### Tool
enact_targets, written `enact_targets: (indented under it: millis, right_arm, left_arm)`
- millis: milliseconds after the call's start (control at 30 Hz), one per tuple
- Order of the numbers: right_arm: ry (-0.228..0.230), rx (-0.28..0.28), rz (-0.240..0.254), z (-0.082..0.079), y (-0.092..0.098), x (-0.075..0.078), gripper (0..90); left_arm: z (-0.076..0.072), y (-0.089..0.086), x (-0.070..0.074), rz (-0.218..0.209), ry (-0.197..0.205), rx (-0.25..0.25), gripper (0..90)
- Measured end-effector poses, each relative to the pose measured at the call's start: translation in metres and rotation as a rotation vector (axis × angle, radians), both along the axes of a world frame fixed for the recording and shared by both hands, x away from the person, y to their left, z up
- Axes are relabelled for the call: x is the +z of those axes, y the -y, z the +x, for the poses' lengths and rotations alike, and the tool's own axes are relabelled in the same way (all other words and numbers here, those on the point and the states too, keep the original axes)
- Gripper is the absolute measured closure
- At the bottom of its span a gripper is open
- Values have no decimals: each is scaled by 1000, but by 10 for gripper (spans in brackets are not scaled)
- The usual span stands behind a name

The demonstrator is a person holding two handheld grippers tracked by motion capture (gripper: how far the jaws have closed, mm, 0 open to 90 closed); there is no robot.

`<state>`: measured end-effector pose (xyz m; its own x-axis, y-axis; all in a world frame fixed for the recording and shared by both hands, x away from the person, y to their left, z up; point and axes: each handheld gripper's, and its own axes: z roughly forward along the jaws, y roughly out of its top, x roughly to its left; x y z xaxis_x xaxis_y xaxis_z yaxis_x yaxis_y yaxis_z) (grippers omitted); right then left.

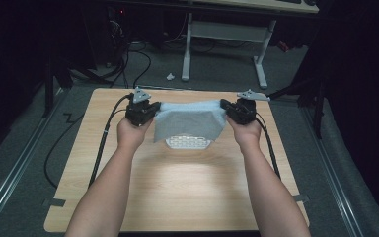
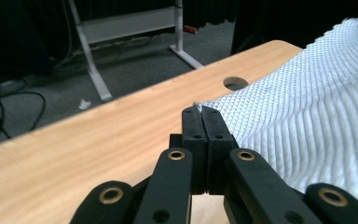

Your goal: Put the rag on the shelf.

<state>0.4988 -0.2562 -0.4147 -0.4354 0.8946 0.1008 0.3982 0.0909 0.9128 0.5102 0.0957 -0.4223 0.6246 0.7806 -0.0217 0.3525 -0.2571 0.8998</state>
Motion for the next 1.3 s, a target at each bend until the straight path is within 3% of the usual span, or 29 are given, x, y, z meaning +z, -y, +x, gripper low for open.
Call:
enact_targets:
  millis: [133,200,267,500,700,1033,1300]
  right_arm:
    - [-17,7,5,-4,-2,-13,897]
    - [-30,6,8,-6,-3,-19,897]
    - [-45,6,4,-7,-4,-25,896]
    - [-64,6,9,-12,-6,-39,895]
    - [-74,7,-2,-14,-8,-47,892]
    - [-68,2,-6,-15,-7,-46,846]
    - [-29,-22,-4,-15,-2,-35,738]
  left_arm:
    - [-9,-3,-13,-12,-20,-13,894]
    - [-10,-3,-18,-3,-44,-22,894]
    - [-11,-2,-20,-2,-41,-23,894]
    - [-16,-5,-37,-26,-82,-41,889]
    - [-19,-5,-44,-25,-86,-39,866]
    - [-21,-10,-46,-43,-91,-20,747]
    - [-21,-19,-37,-41,-48,45,602]
